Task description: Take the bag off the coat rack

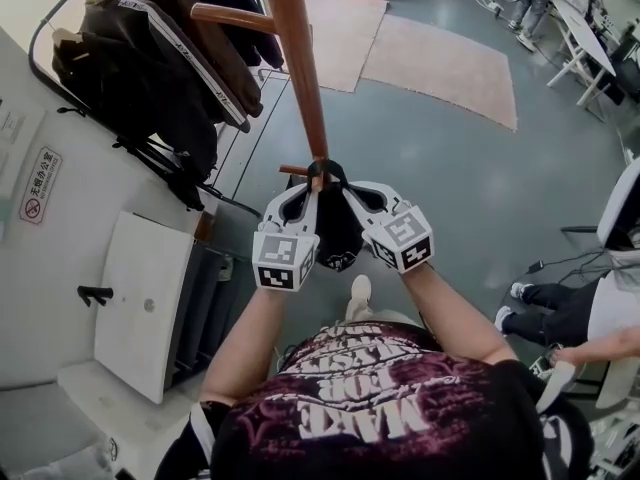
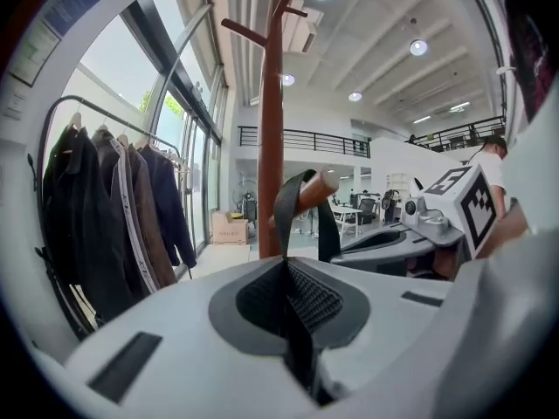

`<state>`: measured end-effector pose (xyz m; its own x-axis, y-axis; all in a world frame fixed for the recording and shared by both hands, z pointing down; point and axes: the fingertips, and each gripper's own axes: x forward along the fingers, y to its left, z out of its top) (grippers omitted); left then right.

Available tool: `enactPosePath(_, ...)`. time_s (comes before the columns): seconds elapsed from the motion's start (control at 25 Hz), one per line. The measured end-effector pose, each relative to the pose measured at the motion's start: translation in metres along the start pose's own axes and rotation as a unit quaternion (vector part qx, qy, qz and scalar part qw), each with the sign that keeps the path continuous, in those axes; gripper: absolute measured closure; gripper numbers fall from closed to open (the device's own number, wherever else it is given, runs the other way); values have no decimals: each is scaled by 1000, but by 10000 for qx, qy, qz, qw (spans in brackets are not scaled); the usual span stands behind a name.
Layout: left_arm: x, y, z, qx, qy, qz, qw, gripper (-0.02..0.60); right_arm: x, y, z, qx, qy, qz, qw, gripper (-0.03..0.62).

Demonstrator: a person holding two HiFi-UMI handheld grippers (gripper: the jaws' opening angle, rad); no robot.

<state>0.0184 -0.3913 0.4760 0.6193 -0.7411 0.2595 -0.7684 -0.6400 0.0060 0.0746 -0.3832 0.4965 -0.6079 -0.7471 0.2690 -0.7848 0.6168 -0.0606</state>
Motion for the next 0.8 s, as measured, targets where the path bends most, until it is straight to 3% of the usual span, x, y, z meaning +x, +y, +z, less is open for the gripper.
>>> enactPosePath(0.32,-45,-23,49,79,-397,-88,9991,574,-45,23,44,15,-564,2,9984,586)
enactPosePath(0.52,-78,-41,71,339,-651,-110,9972,574,-74,46,64,-34,-831,57,9965,586)
enactPosePath(0.8,-127,-55,90,323,-920,-155,9951,574,-107,85,83,-305,-1076,126,9936,586)
